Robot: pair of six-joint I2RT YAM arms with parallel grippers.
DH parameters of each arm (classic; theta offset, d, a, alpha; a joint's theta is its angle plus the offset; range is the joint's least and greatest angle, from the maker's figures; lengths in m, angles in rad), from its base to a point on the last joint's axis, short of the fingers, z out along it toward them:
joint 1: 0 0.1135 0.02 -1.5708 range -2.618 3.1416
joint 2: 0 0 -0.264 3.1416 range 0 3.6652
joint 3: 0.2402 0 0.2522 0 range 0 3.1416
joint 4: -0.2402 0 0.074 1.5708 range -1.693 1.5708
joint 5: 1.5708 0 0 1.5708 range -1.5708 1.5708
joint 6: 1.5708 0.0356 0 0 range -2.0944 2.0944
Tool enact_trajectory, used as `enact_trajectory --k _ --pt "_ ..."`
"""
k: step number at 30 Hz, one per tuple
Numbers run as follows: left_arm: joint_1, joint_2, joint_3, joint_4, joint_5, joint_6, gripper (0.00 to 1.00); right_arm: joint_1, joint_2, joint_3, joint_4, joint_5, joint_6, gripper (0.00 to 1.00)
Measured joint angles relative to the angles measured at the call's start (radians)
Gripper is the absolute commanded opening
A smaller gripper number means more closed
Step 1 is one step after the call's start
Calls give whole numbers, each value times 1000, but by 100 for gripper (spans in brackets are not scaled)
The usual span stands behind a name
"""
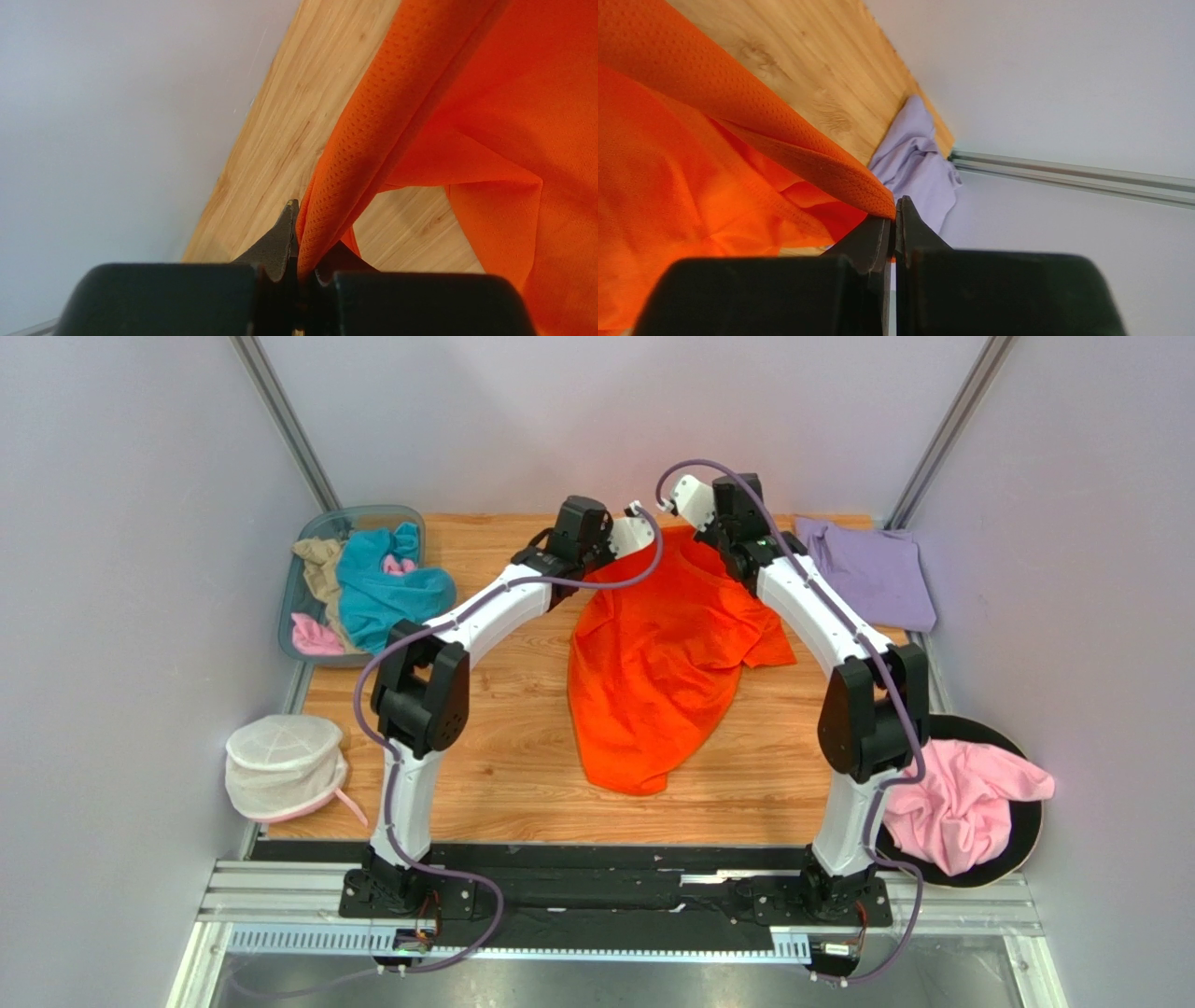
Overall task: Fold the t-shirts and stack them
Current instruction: Flatten the tshirt out
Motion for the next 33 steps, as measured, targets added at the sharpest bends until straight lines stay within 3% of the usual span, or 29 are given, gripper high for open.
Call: enact_trajectory --k 3,6,7,12,19,24,33 --pt "0 10 -27 21 -21 -6 0 2 42 2 -1 11 24 0" --pt "0 -18 -80 69 -39 -4 0 2 54 13 -7 14 55 19" --pt "0 -35 -108 88 -44 0 0 2 54 16 -8 14 69 35" --pt "20 -129 -225 122 -89 31 0 -1 48 21 -16 42 125 52" --pt "105 -252 -349 153 -121 66 0 -25 -21 -69 -71 41 209 55" --pt "108 -262 -356 148 -127 82 0 -67 -7 -82 -116 -13 278 54" --pt "75 -254 -356 145 -129 106 0 -118 295 166 -268 -253 424 55"
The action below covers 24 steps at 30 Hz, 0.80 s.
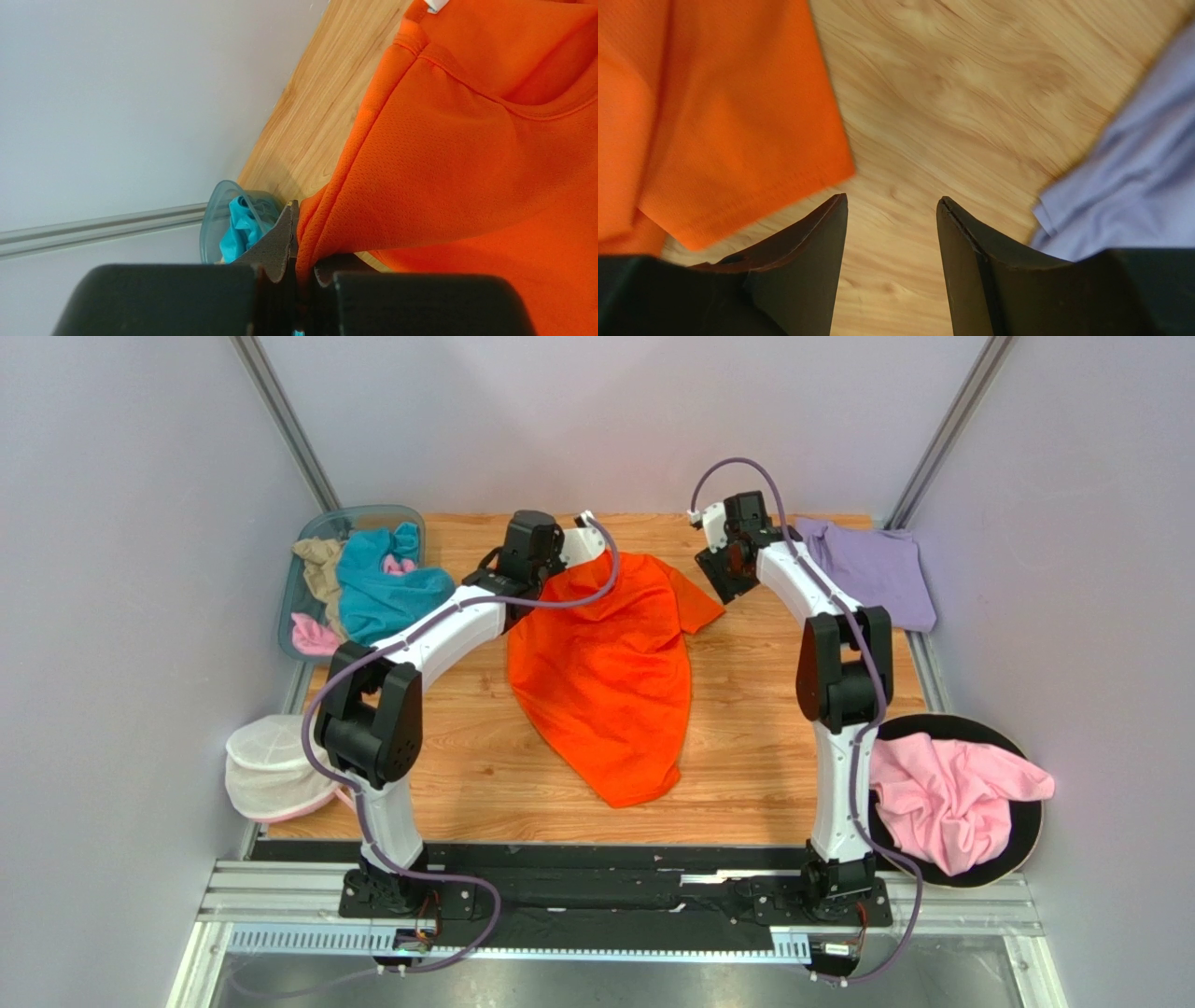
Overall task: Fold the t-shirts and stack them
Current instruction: Flatten the tshirt out
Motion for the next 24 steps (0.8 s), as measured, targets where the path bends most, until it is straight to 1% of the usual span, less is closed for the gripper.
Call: enact_trajectory --k 3,8,17,19,21,23,24 --pt "-6 13 0 -1 -3 2 0 -5 101 114 -45 -95 49 55" --pt "-12 27 0 -9 -3 4 0 -9 187 210 -74 -211 106 56" --pt "-19 27 0 -9 -4 6 0 -17 237 220 -95 -296 135 58" --pt "-19 27 -4 -7 -4 10 0 -19 237 221 -100 -304 135 66" --pt "-19 27 -11 -6 -4 16 0 -21 237 224 -107 -310 133 68" --pt "-19 27 -24 -3 -4 24 0 -23 237 226 -117 -315 131 66" --pt "-19 27 -30 -2 -4 27 0 -23 237 227 -121 -318 129 61"
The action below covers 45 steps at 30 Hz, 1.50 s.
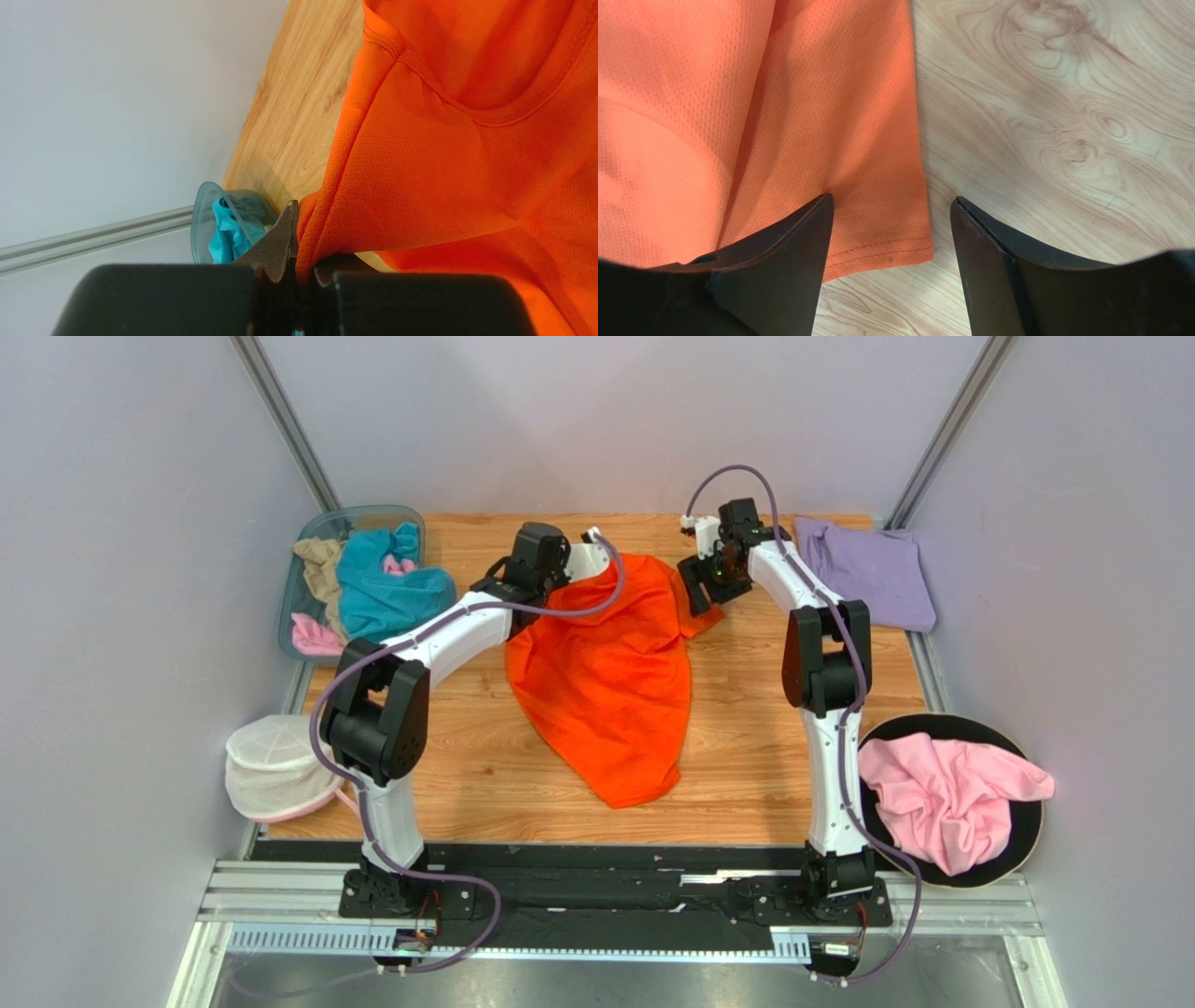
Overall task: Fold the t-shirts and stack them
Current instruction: Flatten the tshirt out
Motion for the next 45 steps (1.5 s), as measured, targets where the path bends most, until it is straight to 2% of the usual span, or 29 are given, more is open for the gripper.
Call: enact_trajectory --k 7,8,10,17,23,28,34,40,45 --pt "0 -6 -49 3 -2 21 0 0 0 1 -25 -16 -24 26" --pt "0 -9 -55 3 -3 24 0 0 0 -1 -25 -16 -27 12" --pt "0 -19 -68 8 -7 31 0 -1 0 -6 -24 -20 -32 0" --pt "0 -54 -82 8 -15 15 0 -2 -23 -31 -46 -9 -29 0" --pt "0 -142 -4 -109 -18 -70 0 7 -134 -44 -141 148 -53 0" --pt "-1 -282 209 -265 15 -134 0 26 -388 -25 -159 340 -126 0" --pt "-16 -475 484 -361 24 -146 0 43 -723 120 -133 482 -212 0" --pt "-35 -666 509 -398 28 -111 0 47 -996 78 -108 522 -282 0" --pt "-73 -779 442 -455 48 -53 0 47 -1138 6 -138 510 -330 0"
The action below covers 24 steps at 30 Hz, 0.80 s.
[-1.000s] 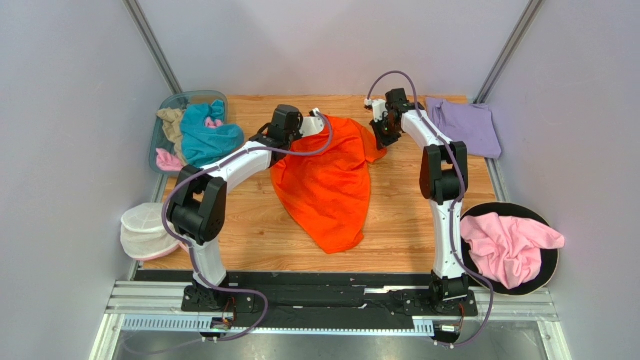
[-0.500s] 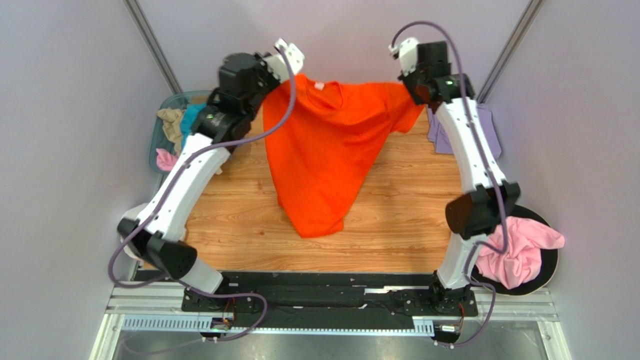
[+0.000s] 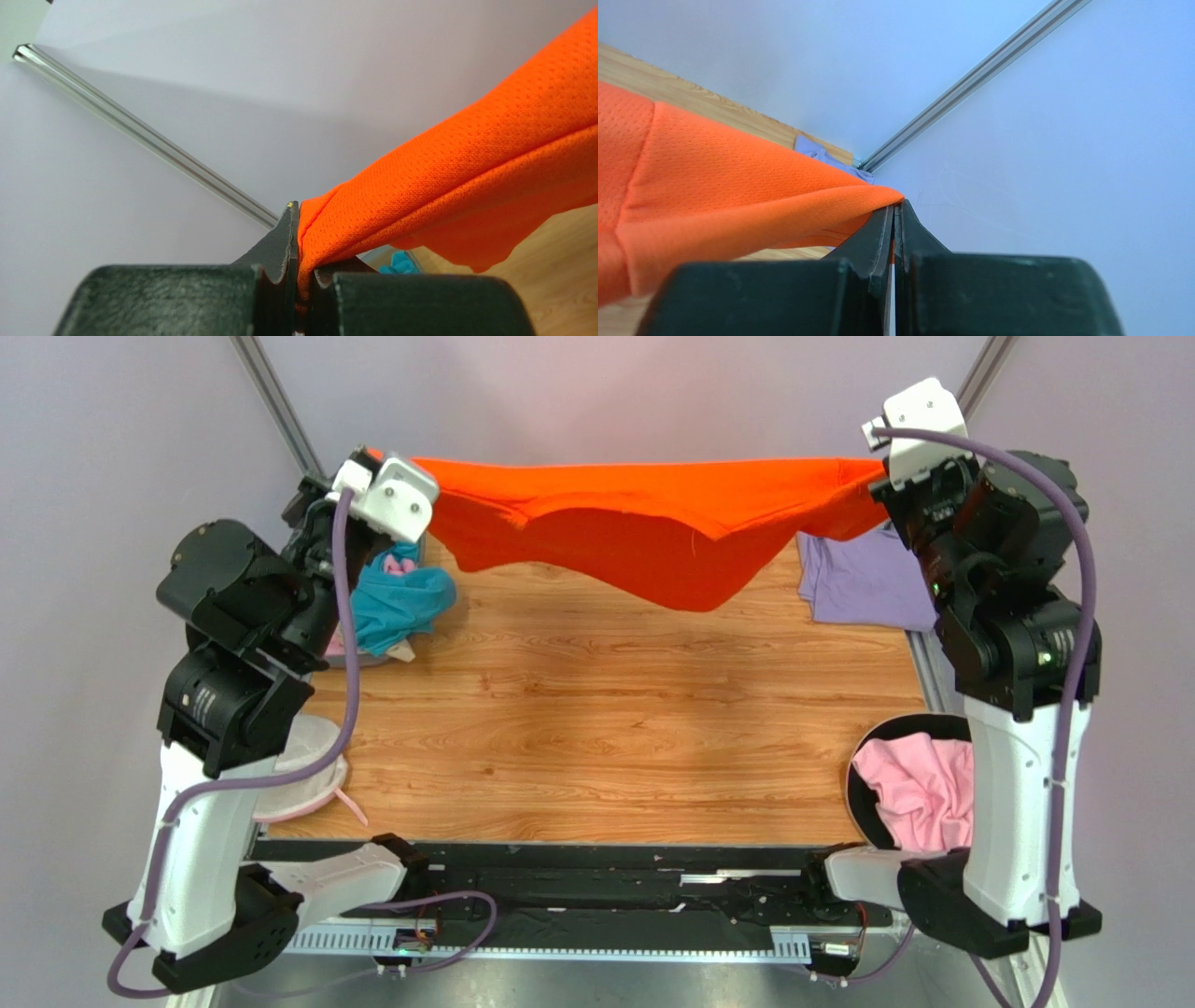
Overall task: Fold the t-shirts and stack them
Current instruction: Flatten the tshirt out
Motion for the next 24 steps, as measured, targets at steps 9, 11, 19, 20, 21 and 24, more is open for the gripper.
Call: enact_trajectory --k 9,11,19,20,21,24 --pt "-4 -160 -142 -107 31 45 0 5 -171 -108 -90 -47 -34 0" --pt "-4 -177 -153 -115 36 48 0 5 -192 -126 -93 -53 -34 0" --pt "-3 -127 -259 -20 23 109 0 5 -191 -284 -29 -39 -45 0" --pt "0 -100 -281 1 21 117 0 2 -167 -304 -12 -38 -45 0" --pt "6 -69 -307 28 23 123 0 -1 -146 -323 4 -37 -45 0" --pt "50 53 -405 130 34 140 0 -19 -55 -394 71 -40 -46 0"
